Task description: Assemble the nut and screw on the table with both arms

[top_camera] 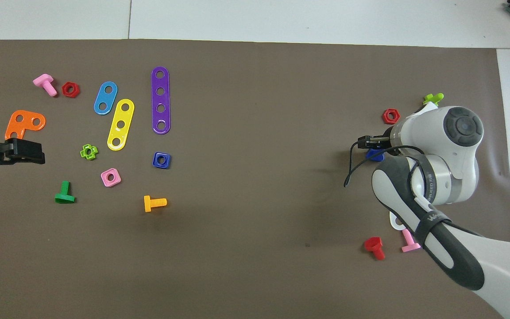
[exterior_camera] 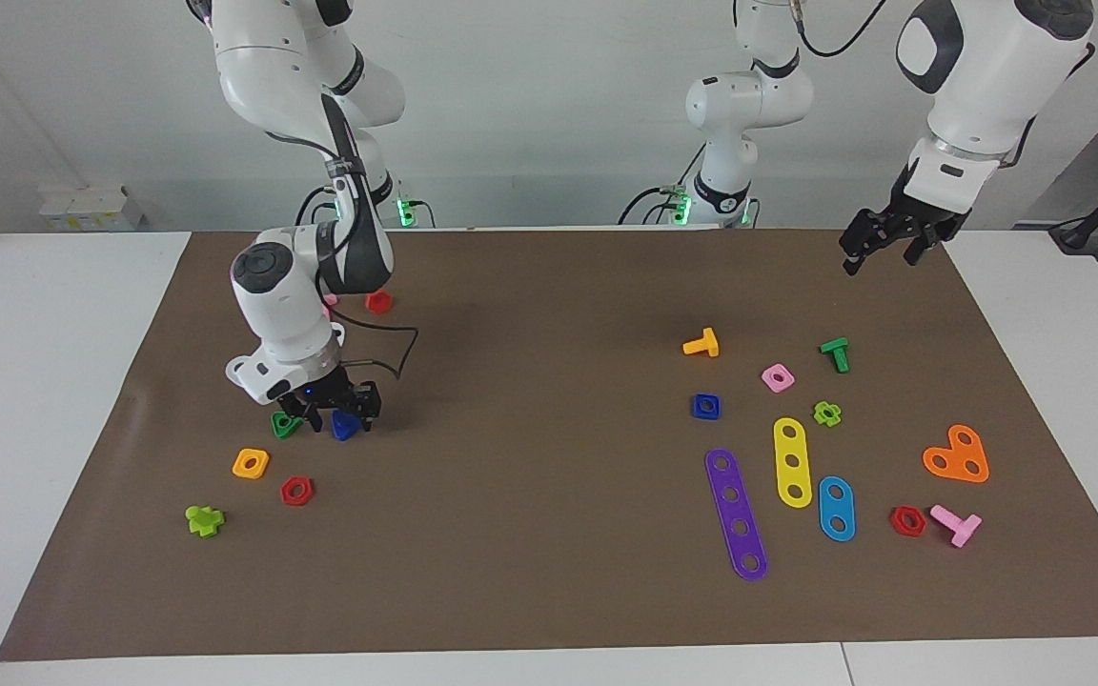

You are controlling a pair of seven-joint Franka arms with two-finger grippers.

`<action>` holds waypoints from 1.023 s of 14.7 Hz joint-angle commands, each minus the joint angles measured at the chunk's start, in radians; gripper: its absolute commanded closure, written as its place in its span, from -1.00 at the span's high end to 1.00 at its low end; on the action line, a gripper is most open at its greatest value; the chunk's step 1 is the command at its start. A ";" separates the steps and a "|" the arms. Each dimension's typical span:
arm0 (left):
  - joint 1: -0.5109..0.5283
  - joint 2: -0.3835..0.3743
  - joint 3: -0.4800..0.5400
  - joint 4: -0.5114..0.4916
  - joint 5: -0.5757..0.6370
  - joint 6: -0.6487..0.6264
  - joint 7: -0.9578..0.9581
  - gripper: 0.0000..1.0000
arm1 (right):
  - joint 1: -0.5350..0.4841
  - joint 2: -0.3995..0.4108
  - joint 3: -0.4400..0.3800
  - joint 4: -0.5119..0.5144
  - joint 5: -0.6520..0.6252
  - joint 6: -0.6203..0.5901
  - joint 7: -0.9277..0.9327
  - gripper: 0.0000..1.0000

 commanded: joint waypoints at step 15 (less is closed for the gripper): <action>0.009 -0.025 -0.001 -0.019 -0.016 -0.011 -0.006 1.00 | -0.030 -0.020 0.005 -0.009 0.024 -0.068 -0.131 0.22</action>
